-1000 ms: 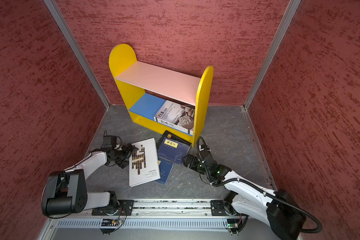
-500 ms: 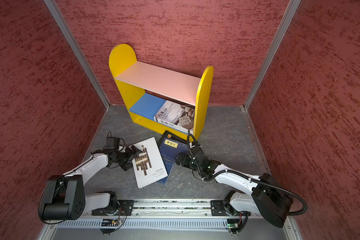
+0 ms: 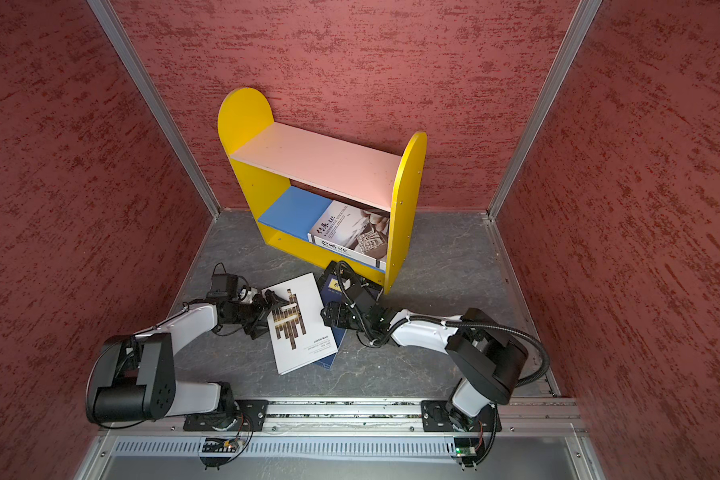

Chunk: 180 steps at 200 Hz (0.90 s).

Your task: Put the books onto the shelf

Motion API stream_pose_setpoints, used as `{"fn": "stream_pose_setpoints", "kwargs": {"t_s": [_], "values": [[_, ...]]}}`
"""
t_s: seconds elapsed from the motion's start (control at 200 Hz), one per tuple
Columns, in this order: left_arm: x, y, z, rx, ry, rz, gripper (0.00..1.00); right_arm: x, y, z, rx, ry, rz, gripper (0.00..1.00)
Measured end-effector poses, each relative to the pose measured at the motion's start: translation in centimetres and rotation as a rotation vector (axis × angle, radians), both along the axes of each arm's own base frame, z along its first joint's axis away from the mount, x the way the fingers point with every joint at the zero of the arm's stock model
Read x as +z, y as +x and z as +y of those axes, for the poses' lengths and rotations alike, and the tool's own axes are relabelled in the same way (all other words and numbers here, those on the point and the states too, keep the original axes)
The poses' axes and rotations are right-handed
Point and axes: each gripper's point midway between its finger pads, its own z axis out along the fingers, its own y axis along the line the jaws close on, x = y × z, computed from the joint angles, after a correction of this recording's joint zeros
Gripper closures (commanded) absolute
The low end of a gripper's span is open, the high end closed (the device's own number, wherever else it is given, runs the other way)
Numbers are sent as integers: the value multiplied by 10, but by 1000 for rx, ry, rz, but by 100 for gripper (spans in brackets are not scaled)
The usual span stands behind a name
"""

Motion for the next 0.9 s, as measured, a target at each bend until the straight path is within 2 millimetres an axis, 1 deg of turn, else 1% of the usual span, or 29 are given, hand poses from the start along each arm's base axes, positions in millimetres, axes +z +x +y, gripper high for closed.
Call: {"fn": "stream_pose_setpoints", "kwargs": {"t_s": [0.07, 0.426, 0.551, 0.616, 0.681, 0.802, 0.902], "values": [[0, 0, -1, -9, -6, -7, 3, -4, 1, 7, 21, -6, 6, 2], [0, -1, 0, -21, 0, -25, 4, -8, 10, 39, 118, -9, 11, 14], [-1, -5, 12, -8, 74, -31, 4, -12, 7, 38, 138, -24, 18, 20], [-2, -7, 21, 6, 114, -28, 3, -13, 6, 37, 141, -31, 21, 24], [-3, -7, 25, 15, 135, -28, 4, -15, 6, 35, 142, -37, 25, 29], [-3, -6, 25, 13, 140, -35, 4, -16, 7, 32, 141, -43, 35, 38], [-2, -1, 16, -17, 132, -61, 4, -17, 6, 31, 147, -43, 39, 41]]}}
